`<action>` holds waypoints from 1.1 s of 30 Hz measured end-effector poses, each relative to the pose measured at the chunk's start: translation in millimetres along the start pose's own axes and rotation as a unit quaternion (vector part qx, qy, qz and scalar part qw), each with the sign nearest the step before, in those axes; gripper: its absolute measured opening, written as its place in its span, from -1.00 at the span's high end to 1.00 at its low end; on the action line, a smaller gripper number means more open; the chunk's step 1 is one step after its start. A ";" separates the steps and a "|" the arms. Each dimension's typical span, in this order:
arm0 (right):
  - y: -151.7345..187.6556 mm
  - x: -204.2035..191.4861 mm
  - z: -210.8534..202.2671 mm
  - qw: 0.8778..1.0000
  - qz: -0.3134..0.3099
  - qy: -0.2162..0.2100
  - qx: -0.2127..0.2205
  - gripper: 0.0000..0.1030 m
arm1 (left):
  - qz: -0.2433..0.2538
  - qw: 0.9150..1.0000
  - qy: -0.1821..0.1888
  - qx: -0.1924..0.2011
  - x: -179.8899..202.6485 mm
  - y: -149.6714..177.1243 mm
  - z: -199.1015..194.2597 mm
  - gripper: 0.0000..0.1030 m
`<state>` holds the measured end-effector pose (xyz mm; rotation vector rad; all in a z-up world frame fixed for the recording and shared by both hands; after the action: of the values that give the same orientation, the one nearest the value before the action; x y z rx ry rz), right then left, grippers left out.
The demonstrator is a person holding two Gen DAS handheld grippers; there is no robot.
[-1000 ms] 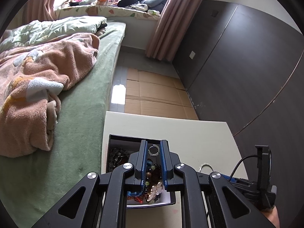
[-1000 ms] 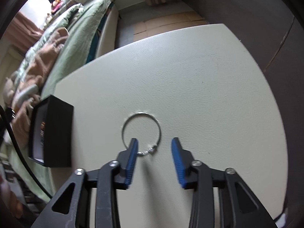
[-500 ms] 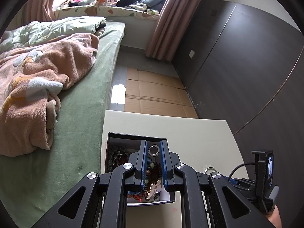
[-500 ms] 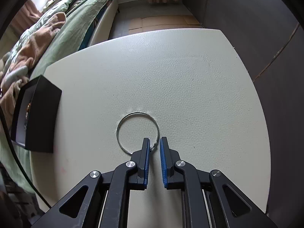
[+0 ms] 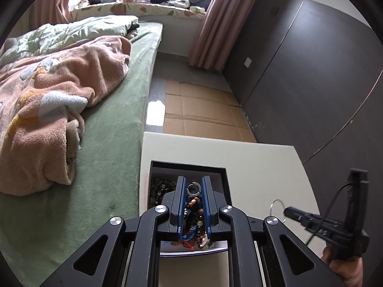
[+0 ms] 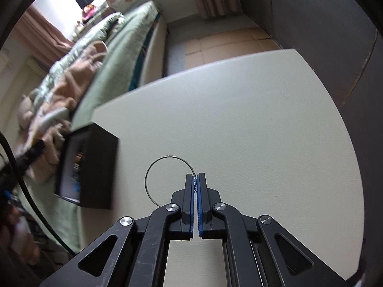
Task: Organize jewelry
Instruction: 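Carry the silver hoop earring over the black box with the right gripper and release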
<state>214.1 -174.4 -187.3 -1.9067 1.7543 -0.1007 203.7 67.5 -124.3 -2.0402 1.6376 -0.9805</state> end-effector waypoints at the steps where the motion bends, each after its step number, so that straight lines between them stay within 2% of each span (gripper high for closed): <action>1: -2.2 -4.8 -2.2 1.000 -0.001 -0.006 0.006 0.93 | -0.002 1.000 -0.002 -0.004 -1.7 1.1 1.9 0.73; 5: -12.3 -29.9 -11.2 0.999 -0.004 -0.041 0.032 0.93 | -0.008 1.000 -0.003 -0.022 -5.5 3.2 10.0 0.73; 9: -22.1 -55.5 -17.7 0.996 -0.007 -0.074 0.055 0.93 | -0.036 0.998 -0.010 -0.057 -15.6 8.5 21.0 0.69; 11: -26.0 -68.6 -18.2 0.994 -0.010 -0.087 0.062 0.93 | -0.047 0.997 -0.018 -0.063 -22.1 9.1 22.8 0.53; 13: -28.1 -80.8 -13.5 0.993 -0.011 -0.099 0.062 0.93 | -0.056 0.997 -0.018 -0.054 -26.2 5.9 18.7 -0.03; 14: -29.1 -86.4 -10.7 0.993 -0.013 -0.101 0.062 0.93 | -0.064 0.997 -0.014 -0.044 -28.3 2.7 14.3 -0.11; 22: -27.4 -123.3 12.0 0.991 -0.029 -0.119 0.048 0.93 | -0.094 0.995 -0.019 -0.022 -44.0 -7.4 -0.9 -0.13; 30: -31.9 -139.6 22.5 0.988 -0.023 -0.144 0.050 0.92 | -0.112 0.993 -0.020 -0.009 -52.1 -13.9 -7.6 -0.13; 32: -32.8 -140.9 28.7 0.987 -0.010 -0.156 0.039 0.85 | -0.110 0.994 -0.020 -0.007 -51.1 -13.4 -9.0 -0.13; 33: -31.0 -140.8 32.0 0.987 -0.005 -0.159 0.028 0.63 | -0.107 0.994 -0.020 -0.007 -49.9 -12.5 -10.0 -0.13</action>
<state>234.0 -30.8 -159.0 -1.7801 1.5113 0.1434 201.0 119.8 -124.1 -2.2662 1.4307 -0.9915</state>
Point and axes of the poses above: each gripper's, at about its wrist camera, not at the fingertips, and z roughly the way its jaws point, x to its right, y to its underside, the point moved 8 cm from there along z, roughly the way its jaws point, and after that the axes turned 4 degrees about x, right-handed, at the moved point
